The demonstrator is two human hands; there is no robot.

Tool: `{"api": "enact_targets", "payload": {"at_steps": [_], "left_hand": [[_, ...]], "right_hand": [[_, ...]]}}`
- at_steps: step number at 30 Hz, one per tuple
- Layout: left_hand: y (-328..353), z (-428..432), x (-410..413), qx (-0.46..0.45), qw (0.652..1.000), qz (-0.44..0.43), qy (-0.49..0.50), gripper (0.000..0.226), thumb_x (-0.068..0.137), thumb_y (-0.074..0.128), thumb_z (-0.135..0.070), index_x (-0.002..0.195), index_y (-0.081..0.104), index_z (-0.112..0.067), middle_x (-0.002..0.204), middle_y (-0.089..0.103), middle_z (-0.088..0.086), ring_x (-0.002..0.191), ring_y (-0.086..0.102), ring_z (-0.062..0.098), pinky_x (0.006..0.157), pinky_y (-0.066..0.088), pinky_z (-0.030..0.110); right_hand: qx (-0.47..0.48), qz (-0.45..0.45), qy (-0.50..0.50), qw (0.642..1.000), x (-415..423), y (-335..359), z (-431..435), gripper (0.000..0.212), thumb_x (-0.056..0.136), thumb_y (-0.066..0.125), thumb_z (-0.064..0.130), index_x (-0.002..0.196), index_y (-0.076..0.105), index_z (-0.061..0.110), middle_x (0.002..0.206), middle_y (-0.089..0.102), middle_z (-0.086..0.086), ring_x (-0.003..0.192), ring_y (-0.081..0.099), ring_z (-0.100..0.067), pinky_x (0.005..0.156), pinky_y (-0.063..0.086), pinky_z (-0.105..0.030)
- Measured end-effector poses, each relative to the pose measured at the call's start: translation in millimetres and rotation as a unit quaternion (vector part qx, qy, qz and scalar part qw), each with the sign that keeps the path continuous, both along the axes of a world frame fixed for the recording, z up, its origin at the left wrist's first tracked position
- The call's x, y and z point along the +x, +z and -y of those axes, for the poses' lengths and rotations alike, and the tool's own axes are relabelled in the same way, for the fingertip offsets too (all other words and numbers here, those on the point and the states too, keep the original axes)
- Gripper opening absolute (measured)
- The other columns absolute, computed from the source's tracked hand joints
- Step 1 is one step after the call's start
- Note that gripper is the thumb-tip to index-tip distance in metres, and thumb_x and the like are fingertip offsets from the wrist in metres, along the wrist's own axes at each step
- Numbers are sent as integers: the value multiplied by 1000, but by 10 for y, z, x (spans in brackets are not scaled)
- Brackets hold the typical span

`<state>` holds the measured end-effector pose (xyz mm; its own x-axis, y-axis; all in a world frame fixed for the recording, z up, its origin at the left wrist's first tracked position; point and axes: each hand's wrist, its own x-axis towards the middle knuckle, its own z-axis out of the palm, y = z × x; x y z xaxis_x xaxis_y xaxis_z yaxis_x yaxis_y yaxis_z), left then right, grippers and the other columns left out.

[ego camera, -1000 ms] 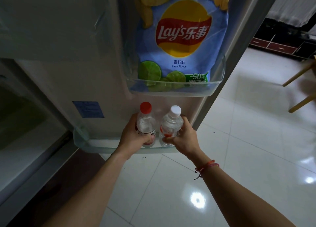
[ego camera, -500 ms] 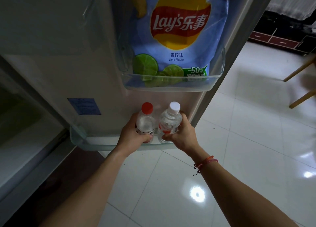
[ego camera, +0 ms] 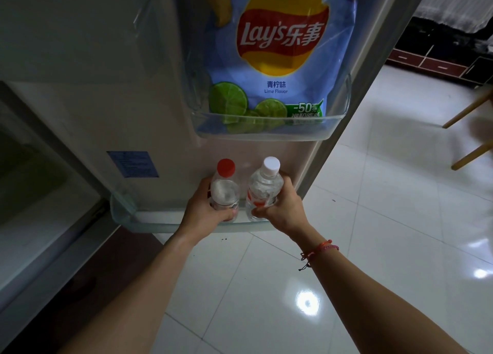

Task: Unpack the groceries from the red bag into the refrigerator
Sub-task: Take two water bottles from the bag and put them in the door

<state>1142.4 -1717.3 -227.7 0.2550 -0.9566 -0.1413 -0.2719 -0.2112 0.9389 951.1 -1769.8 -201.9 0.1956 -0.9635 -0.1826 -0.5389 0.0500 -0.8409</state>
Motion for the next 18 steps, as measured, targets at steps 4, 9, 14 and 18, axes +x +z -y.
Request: {"api": "enact_targets", "payload": {"at_steps": [4,9,14,18], "left_hand": [[92,-30,10,-12,999,32,5,79,65,90,-17,129,46,-36,118,59,-17,107,57,2,79,43,12],[267,-157,16,-38,996,69,41,85,70,88,-30,142,42,-29,139,52,-5,126,51,14,101,47,34],[633,-397,-28,-97,986,124,59,81,79,80,-36,147,37,-25,149,40,-5,132,43,13,108,41,34],[879,-641,-37,-125,970,204,51,76,82,76,-41,145,40,-21,146,41,-1,133,43,15,108,40,32]], "right_hand": [[-18,9,9,1000,-31,91,-56,94,67,91,10,143,37,22,123,59,5,115,59,-21,89,47,-28],[-45,6,22,999,-106,271,-177,94,74,90,23,148,32,24,135,60,-1,117,62,-22,96,52,-33],[-97,-67,45,992,-197,532,-391,101,81,80,49,158,19,22,151,50,-8,131,54,-29,107,49,-44],[-176,-174,72,966,-300,783,-644,93,88,64,62,159,17,23,153,43,-14,131,49,-31,105,49,-43]]}}
